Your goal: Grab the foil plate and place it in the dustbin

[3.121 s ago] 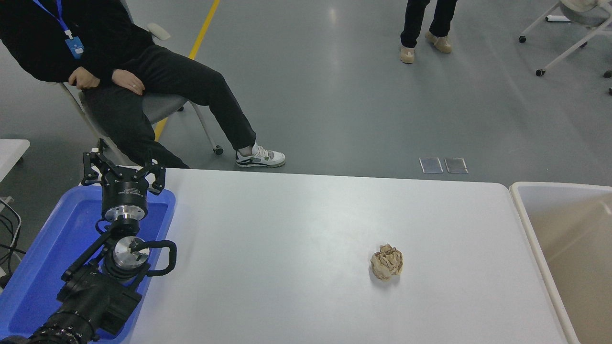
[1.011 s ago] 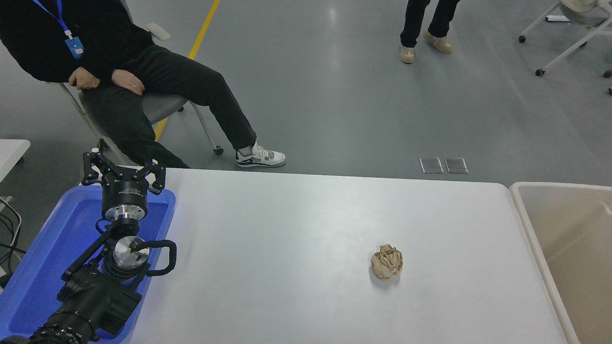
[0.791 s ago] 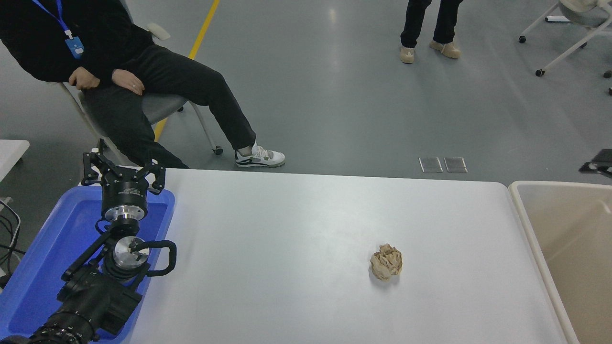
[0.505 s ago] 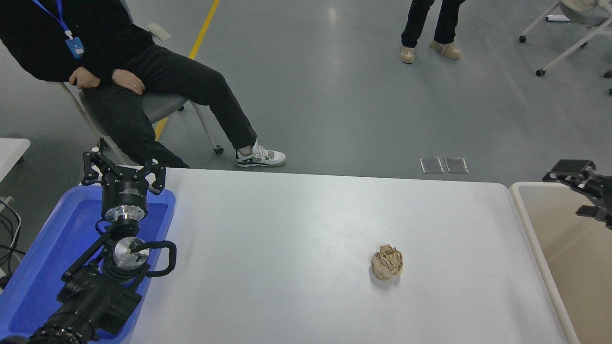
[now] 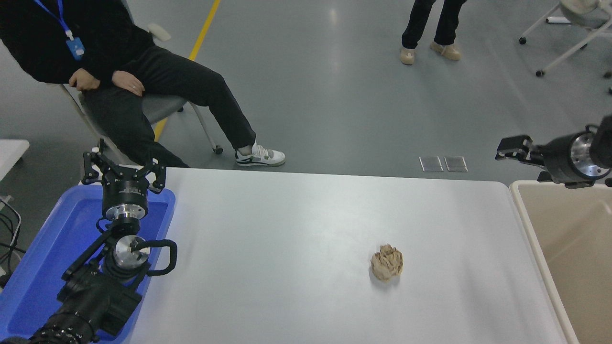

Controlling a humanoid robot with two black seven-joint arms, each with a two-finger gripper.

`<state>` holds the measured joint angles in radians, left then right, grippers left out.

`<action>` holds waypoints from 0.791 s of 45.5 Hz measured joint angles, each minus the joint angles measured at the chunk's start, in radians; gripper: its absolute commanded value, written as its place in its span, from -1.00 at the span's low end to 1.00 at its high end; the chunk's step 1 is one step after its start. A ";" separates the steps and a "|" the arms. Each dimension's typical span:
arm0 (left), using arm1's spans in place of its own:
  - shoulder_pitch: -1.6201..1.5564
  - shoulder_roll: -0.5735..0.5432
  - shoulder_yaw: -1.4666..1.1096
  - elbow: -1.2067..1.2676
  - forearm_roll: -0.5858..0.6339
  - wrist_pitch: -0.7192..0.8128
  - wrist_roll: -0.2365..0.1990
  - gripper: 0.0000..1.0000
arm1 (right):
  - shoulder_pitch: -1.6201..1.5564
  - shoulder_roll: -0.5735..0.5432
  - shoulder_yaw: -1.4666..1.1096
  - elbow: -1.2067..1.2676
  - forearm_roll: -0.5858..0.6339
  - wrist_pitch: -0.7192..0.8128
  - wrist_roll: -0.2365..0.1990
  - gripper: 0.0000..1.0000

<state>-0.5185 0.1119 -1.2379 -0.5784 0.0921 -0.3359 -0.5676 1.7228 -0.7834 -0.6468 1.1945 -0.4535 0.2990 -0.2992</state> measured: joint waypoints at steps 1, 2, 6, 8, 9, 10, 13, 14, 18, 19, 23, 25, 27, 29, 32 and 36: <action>0.000 0.000 0.000 0.000 0.000 0.000 0.000 0.98 | 0.030 0.013 -0.030 0.006 0.004 0.000 0.000 1.00; 0.000 0.000 0.000 0.000 0.000 0.000 0.000 0.98 | 0.050 0.022 -0.048 0.011 0.006 0.000 0.000 1.00; 0.000 0.000 0.000 0.000 0.000 0.000 0.000 0.98 | 0.130 0.058 -0.121 0.037 0.015 0.000 0.001 1.00; 0.000 0.000 0.000 0.000 0.000 0.000 0.000 0.98 | 0.170 0.074 -0.155 0.054 0.019 0.001 0.001 1.00; 0.000 0.000 0.000 0.000 0.000 0.000 0.000 0.98 | 0.185 0.079 -0.167 0.061 0.020 0.002 0.001 1.00; 0.000 0.000 0.000 0.000 0.000 0.000 0.000 0.98 | 0.201 0.085 -0.181 0.069 0.022 0.004 0.001 1.00; 0.000 0.000 0.000 0.000 0.000 0.000 0.000 0.98 | 0.250 0.100 -0.221 0.099 0.025 0.009 0.001 1.00; 0.000 0.000 0.000 0.000 0.000 0.000 0.000 0.98 | 0.270 0.105 -0.237 0.114 0.026 0.011 0.001 1.00; 0.000 0.000 0.000 0.000 0.000 0.000 0.000 0.98 | 0.332 0.121 -0.281 0.161 0.029 0.017 0.001 1.00; 0.000 0.000 0.000 0.000 0.000 0.000 0.000 0.98 | 0.345 0.124 -0.290 0.173 0.030 0.018 0.002 1.00; 0.000 0.000 0.000 0.000 0.000 0.000 0.000 0.98 | 0.404 0.136 -0.326 0.226 0.043 0.026 0.001 1.00; 0.000 0.000 0.000 0.000 0.000 0.000 0.000 0.98 | 0.433 0.143 -0.342 0.252 0.053 0.034 0.002 1.00; 0.000 0.000 0.000 0.000 0.000 0.000 0.000 0.98 | 0.461 0.152 -0.355 0.276 0.065 0.043 0.002 1.00; 0.000 0.000 0.000 0.000 -0.001 0.000 0.000 0.98 | 0.482 0.160 -0.364 0.295 0.075 0.051 0.001 1.00; 0.000 0.000 0.000 0.000 -0.001 0.000 0.000 0.98 | 0.516 0.176 -0.378 0.327 0.100 0.066 0.001 1.00; 0.000 0.000 0.000 0.000 -0.001 0.000 0.000 0.98 | 0.558 0.210 -0.391 0.361 0.145 0.085 0.002 1.00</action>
<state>-0.5185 0.1120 -1.2382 -0.5783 0.0909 -0.3359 -0.5676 2.2813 -0.5732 -1.0375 1.5558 -0.3081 0.3838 -0.2976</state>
